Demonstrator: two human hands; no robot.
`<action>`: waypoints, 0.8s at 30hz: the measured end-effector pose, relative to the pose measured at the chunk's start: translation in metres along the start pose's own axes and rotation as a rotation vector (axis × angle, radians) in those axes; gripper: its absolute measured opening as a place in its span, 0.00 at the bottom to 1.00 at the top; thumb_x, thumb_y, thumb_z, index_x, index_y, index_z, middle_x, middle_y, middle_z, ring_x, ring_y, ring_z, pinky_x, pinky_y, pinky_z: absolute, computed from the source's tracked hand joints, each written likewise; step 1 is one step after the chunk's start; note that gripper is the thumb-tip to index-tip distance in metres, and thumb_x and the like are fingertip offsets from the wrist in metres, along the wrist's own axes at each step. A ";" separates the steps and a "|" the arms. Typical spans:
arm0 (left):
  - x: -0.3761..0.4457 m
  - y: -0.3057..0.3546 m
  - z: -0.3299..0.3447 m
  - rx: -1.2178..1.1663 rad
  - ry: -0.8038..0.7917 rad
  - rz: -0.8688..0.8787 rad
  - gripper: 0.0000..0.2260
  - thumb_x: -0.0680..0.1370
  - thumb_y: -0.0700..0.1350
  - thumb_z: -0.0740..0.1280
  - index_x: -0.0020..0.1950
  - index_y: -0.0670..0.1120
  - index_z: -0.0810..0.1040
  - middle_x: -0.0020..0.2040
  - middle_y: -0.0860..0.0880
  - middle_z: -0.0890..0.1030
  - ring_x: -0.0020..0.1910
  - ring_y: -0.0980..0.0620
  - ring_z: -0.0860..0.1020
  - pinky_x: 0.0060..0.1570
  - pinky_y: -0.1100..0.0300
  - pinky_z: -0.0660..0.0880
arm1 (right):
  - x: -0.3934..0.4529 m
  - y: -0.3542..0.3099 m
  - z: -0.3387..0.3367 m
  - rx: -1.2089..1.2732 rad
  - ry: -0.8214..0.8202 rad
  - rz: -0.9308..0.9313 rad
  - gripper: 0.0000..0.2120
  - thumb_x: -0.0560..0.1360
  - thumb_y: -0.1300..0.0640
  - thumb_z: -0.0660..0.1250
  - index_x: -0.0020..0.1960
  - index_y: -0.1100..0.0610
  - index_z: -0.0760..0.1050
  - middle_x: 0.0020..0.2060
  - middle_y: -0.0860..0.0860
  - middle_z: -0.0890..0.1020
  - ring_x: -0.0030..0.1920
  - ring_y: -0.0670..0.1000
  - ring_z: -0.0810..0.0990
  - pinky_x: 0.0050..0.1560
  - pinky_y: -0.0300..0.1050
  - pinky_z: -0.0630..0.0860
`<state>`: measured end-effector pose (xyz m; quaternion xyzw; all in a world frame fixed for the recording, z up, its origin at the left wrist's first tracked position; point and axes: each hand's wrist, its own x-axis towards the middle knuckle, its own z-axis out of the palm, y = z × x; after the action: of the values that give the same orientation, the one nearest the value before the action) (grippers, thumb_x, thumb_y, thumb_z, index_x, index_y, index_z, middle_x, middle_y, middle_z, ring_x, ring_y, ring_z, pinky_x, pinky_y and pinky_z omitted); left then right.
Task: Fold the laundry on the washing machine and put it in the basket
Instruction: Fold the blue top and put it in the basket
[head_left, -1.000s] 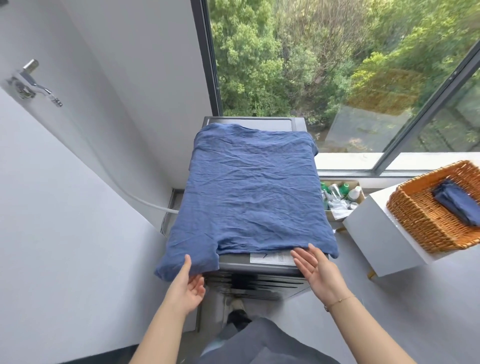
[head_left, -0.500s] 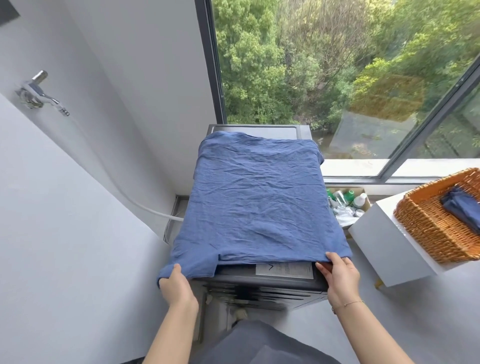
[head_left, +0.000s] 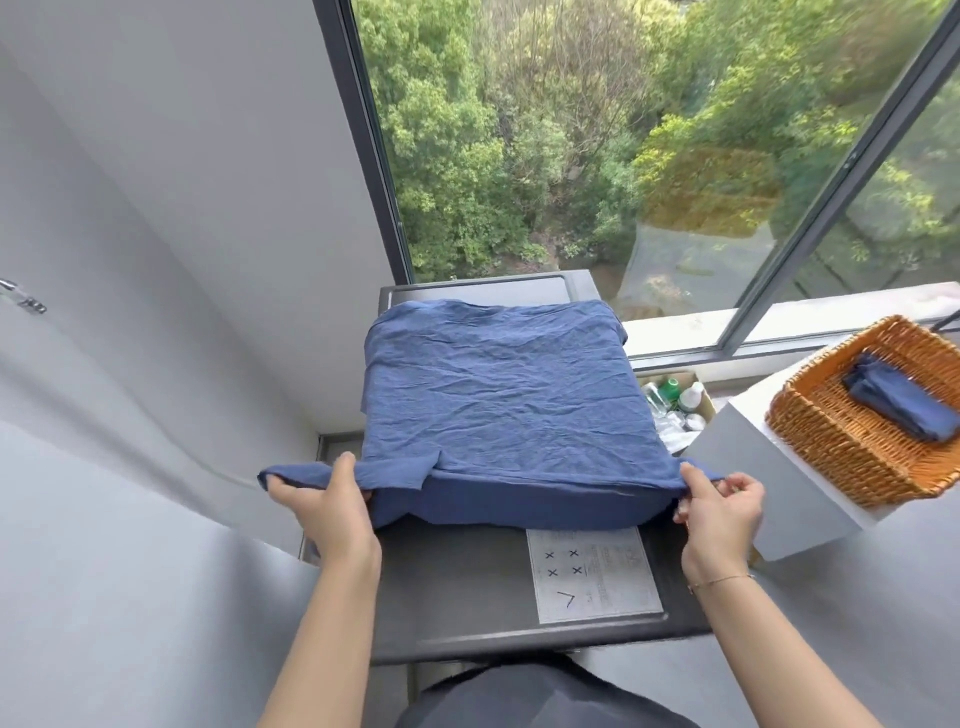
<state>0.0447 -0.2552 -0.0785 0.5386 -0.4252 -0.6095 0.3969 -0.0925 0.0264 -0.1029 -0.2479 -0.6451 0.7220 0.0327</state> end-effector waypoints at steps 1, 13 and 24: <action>0.012 0.003 0.008 0.012 -0.038 -0.017 0.34 0.76 0.40 0.67 0.76 0.49 0.53 0.60 0.49 0.72 0.51 0.50 0.77 0.59 0.51 0.75 | 0.003 -0.003 0.010 0.001 -0.001 -0.004 0.19 0.75 0.69 0.66 0.42 0.51 0.60 0.34 0.49 0.65 0.16 0.41 0.64 0.17 0.34 0.63; 0.095 -0.029 0.038 0.120 -0.206 -0.195 0.32 0.75 0.39 0.70 0.74 0.43 0.58 0.68 0.40 0.72 0.62 0.43 0.76 0.62 0.45 0.74 | 0.048 -0.006 0.081 -0.024 -0.126 0.002 0.16 0.77 0.65 0.64 0.42 0.52 0.59 0.37 0.55 0.72 0.18 0.45 0.74 0.21 0.36 0.73; 0.083 -0.046 -0.014 0.235 -0.197 -0.181 0.19 0.79 0.35 0.64 0.69 0.38 0.67 0.59 0.40 0.76 0.51 0.51 0.74 0.51 0.60 0.70 | 0.003 0.047 0.072 -0.558 -0.458 -0.465 0.07 0.77 0.60 0.66 0.43 0.58 0.69 0.41 0.52 0.75 0.42 0.48 0.74 0.48 0.34 0.69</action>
<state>0.0490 -0.3197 -0.1495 0.5551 -0.4800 -0.6388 0.2311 -0.1115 -0.0462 -0.1450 0.0715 -0.8450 0.5296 -0.0179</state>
